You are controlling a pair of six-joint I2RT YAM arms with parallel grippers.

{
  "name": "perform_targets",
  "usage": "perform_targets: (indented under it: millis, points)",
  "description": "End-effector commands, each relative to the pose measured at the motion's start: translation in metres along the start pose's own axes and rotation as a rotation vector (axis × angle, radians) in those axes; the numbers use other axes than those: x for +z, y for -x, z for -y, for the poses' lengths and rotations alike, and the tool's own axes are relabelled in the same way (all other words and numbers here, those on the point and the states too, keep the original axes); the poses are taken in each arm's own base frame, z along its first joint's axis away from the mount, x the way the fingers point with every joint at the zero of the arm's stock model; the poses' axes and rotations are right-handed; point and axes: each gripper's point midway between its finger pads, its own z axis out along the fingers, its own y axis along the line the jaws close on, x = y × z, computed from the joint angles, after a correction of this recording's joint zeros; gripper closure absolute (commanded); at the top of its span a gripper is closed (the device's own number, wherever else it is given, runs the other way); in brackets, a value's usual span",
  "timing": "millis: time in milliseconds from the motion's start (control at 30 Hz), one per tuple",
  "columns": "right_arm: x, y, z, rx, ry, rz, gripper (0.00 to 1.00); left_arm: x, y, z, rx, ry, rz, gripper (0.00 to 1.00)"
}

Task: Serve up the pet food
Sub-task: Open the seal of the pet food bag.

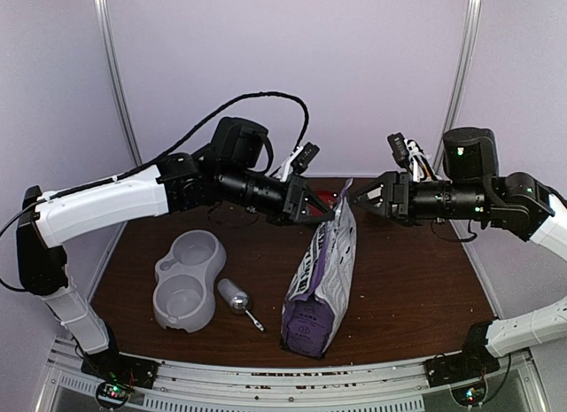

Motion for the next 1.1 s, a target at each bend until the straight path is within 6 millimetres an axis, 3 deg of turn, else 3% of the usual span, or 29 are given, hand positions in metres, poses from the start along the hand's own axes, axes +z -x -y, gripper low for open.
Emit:
perform_targets:
  millis: [0,533,1067]
  points:
    - [-0.003,0.013,-0.014,-0.021,0.027,0.040,0.38,-0.010,0.007,0.022,0.040,-0.076,0.028,1.00]
    - [0.001,0.013,-0.016,-0.030,0.026,0.028,0.39,-0.012,0.008,0.021,0.043,-0.079,0.035,1.00]
    - [0.020,-0.001,-0.019,-0.063,0.004,-0.044,0.39,-0.017,0.007,0.030,0.036,-0.146,0.049,1.00]
